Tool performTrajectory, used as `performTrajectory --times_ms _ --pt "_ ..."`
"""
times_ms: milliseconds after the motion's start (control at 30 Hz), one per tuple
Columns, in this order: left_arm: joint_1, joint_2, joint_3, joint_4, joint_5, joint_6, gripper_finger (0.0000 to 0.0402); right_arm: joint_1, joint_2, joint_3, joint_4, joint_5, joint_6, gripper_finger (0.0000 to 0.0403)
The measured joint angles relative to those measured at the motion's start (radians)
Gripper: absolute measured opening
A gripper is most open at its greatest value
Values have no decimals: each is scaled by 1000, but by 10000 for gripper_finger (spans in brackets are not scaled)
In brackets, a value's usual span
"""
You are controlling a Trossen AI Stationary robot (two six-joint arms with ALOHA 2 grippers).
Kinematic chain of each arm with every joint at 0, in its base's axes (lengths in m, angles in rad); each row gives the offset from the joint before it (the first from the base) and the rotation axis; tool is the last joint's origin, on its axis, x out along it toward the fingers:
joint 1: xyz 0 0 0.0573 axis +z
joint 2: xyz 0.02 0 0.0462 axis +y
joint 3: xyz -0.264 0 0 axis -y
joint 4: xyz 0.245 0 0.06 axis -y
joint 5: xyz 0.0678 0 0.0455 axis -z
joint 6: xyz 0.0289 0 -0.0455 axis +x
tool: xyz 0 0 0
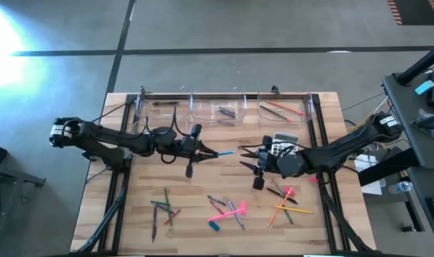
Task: Sort crayons/erasers/pens/pencils in bins
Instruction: Put the light blue pencil into the top right transparent bin
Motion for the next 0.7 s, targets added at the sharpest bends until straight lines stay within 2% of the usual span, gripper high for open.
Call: performTrajectory --times_ms 100,233,333,500,700 --pt "0 1 -9 -1 -1 0 8 -7 40 -57 190 -5 -7 108" --pt "0 1 -27 -4 -8 0 8 -6 96 -126 497 -78 -97 124" --pt "0 -7 -34 -7 -8 -1 9 -15 113 -156 645 -111 -136 140" --pt "-4 -7 -33 19 -9 -5 10 -36 143 -183 830 -228 -131 167" --pt "-16 15 -26 53 -10 -27 10 -57 238 -172 958 -229 -122 190"
